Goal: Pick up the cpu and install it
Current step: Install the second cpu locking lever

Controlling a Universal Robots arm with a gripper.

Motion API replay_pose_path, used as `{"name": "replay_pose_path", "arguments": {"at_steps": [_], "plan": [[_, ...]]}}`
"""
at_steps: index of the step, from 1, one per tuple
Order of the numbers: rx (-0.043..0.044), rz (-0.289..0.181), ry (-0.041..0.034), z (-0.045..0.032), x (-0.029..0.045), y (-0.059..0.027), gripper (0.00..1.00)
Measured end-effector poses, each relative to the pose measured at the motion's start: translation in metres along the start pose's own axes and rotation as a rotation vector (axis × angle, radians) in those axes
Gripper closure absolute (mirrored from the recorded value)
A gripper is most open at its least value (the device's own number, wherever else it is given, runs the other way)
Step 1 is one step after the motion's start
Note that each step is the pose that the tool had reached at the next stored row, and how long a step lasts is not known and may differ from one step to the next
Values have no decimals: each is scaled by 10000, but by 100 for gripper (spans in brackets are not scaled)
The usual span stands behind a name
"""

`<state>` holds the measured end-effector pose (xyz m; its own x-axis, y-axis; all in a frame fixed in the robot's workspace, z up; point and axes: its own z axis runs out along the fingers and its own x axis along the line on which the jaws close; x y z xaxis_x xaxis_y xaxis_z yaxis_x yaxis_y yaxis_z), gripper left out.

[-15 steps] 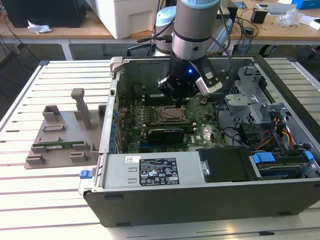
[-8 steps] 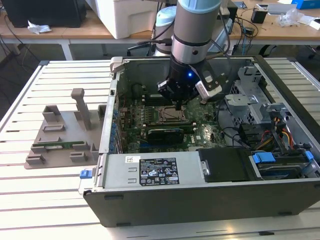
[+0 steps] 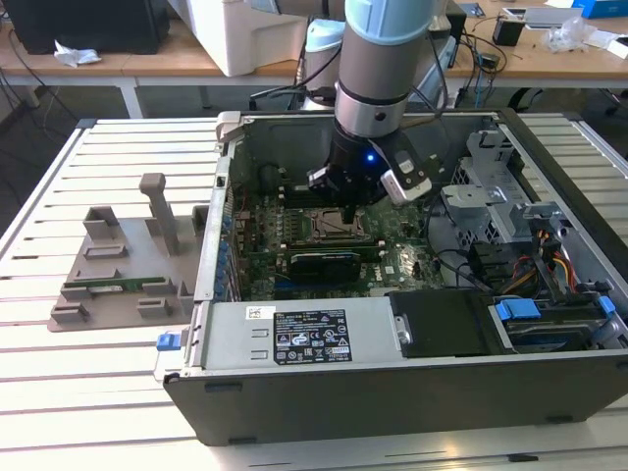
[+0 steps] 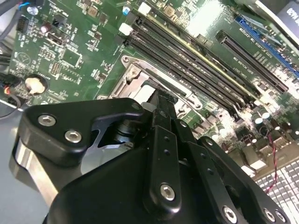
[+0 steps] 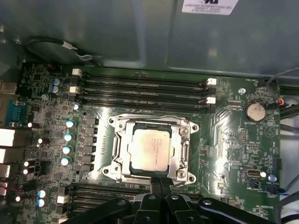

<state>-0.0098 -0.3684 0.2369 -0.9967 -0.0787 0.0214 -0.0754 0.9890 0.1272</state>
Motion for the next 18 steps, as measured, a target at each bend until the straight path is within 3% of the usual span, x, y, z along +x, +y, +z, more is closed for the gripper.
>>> {"name": "replay_pose_path", "arguments": {"at_steps": [3,7,16,18], "plan": [[2,-3,2,60,49,-18,89],[0,-15,1,83,123,-39,89],[3,-112,15,83,55,-46,89],[2,-114,15,82,57,-82,89]]}}
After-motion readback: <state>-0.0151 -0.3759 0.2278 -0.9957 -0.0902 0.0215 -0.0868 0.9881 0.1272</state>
